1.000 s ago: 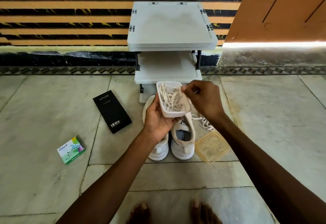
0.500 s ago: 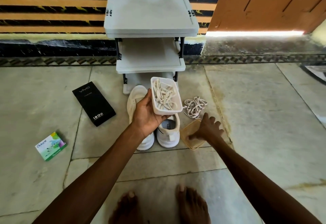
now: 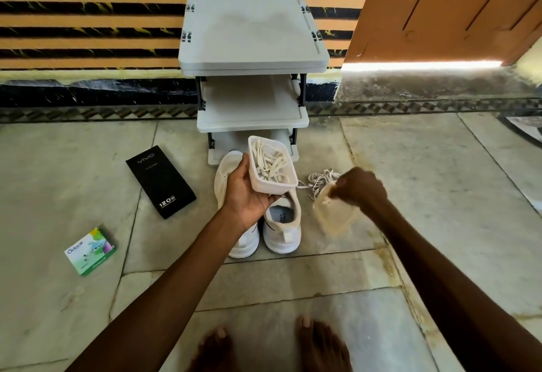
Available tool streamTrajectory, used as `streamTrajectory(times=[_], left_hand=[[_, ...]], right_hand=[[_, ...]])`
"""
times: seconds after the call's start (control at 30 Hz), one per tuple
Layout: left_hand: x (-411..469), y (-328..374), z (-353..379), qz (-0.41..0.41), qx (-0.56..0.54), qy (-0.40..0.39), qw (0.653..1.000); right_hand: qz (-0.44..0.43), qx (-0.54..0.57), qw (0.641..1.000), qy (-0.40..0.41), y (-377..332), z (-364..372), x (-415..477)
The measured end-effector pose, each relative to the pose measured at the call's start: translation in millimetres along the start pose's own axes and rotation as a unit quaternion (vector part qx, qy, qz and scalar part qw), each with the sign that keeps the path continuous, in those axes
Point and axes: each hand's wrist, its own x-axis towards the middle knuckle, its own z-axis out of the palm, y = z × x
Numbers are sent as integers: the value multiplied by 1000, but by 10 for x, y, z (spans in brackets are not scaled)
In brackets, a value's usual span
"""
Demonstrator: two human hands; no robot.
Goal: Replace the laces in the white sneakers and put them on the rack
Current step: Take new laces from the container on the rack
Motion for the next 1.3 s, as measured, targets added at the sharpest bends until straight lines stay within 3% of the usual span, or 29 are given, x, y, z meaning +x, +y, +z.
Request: streamTrajectory(times=[0.13, 0.2, 0.3, 0.53, 0.8, 1.1, 1.23, 1.3], left_hand=[[13, 33, -11, -4, -22, 5, 1000], [3, 58, -5, -3, -22, 7, 1000], [-16, 89, 28, 1, -9, 7, 1000], [-80, 164, 25, 9, 15, 12, 1000], [-80, 207, 75, -21, -22, 22, 999], [-124, 279, 235, 16, -27, 18, 999], [-171, 316, 210, 30, -3, -17, 999], [-157, 293, 193, 44, -5, 11, 999]], right_hand=[[-129, 74, 978, 148, -385, -553, -254], [-237, 114, 936, 233, -559, -652, -445], [-347, 113, 892, 268, -751, -560, -618], [-453, 73, 863, 210, -805, -152, -578], [-436, 137, 873, 169, -729, 140, -597], [-462, 111, 867, 151, -803, 76, -588], [-469, 155, 866, 73, -821, 40, -546], [-456, 184, 871, 20, -834, 10, -532]])
